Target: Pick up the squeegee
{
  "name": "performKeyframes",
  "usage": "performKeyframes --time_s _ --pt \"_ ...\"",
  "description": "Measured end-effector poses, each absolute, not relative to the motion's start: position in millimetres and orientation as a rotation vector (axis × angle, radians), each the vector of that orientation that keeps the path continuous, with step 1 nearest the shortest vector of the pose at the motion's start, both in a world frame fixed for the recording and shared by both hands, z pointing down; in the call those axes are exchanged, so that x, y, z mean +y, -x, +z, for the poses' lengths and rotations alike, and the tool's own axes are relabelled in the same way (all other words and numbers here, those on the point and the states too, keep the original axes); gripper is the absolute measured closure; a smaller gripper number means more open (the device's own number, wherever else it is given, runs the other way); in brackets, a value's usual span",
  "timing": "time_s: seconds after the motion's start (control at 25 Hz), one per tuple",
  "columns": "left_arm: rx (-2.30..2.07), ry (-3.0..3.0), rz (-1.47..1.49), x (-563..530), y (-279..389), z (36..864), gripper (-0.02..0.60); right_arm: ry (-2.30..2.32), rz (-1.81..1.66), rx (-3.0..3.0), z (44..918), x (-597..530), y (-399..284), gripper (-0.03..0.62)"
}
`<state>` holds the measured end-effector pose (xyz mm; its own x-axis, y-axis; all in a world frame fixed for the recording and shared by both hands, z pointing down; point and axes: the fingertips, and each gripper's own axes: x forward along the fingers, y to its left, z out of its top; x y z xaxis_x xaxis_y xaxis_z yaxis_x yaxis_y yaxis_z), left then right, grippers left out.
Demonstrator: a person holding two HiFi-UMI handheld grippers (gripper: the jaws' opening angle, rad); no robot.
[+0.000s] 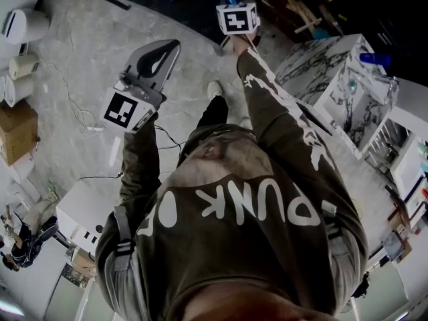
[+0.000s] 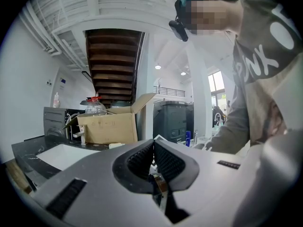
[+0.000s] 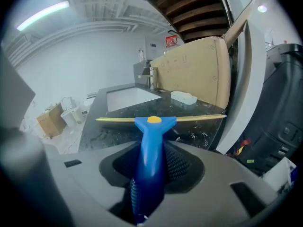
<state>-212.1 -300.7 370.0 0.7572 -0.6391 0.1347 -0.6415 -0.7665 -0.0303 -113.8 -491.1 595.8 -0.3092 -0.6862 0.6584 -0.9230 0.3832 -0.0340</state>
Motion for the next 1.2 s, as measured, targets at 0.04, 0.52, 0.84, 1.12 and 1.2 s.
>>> performKeyframes --time_s 0.04,0.52,0.84,1.12,1.2 --pt "-1.068 -2.933 0.216 -300 212 369 0.578 -1.379 0.554 -2.097 594 -491 113 0.451" --pt "-1.069 -2.950 0.228 -282 205 364 0.578 -1.401 0.484 -2.162 566 -477 107 0.451" --pt "-1.096 -2.996 0.216 -262 190 347 0.578 -1.417 0.423 -2.212 539 -459 97 0.451" --pt "-1.137 -3.006 0.252 -223 169 339 0.578 -1.410 0.368 -2.275 514 -426 83 0.451" --pt "-1.150 -3.011 0.257 -210 161 335 0.578 -1.409 0.341 -2.304 501 -413 79 0.450"
